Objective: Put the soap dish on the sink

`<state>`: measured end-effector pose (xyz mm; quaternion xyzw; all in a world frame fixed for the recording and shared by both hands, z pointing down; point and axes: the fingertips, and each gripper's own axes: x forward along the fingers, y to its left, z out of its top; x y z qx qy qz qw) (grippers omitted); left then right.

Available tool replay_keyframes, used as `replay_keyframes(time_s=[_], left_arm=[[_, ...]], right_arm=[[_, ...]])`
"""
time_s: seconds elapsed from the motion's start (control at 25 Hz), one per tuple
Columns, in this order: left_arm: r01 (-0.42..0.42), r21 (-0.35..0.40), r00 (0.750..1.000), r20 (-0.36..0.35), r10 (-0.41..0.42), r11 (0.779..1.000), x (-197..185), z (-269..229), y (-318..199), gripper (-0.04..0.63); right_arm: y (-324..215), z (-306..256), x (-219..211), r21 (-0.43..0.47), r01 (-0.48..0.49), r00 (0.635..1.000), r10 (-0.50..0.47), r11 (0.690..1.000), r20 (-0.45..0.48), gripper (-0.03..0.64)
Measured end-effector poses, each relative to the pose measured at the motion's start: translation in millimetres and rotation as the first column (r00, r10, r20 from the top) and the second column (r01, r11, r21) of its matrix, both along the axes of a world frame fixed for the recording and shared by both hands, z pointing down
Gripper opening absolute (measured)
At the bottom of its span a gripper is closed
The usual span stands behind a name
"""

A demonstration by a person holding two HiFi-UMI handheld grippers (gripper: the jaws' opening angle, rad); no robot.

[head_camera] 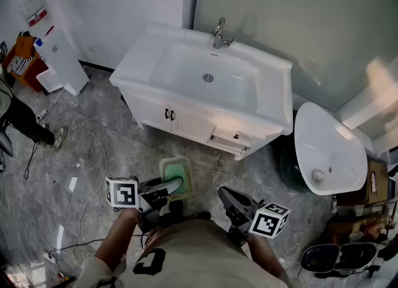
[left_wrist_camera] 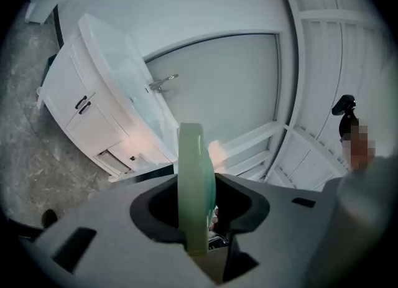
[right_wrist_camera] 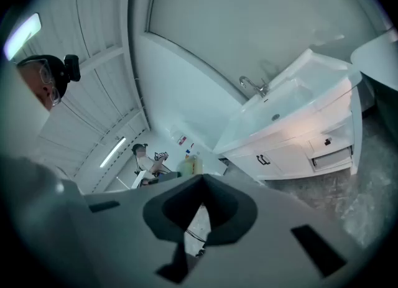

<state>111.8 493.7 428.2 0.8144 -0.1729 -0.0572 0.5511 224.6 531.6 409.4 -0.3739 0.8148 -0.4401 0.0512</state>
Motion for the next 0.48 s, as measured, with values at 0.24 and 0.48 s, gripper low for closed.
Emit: replay_keyframes(time_s=[0.24, 0.48], left_arm=[[-0.037, -0.025, 0.997, -0.062, 0.036, 0.999, -1.2, -4.0, 4.5, 0.143], [-0.053, -0.042, 0.996, -0.072, 0.05, 0.998, -10.0, -5.0, 1.6, 0.143]], right_arm=[[-7.9, 1.6, -15.5, -0.003, 0.016, 1.0, -0.016, 1.0, -0.014, 0.009], [-19.5, 3.2, -29.8, -0.016, 0.016, 1.0, -0.016, 1.0, -0.012, 0.009]])
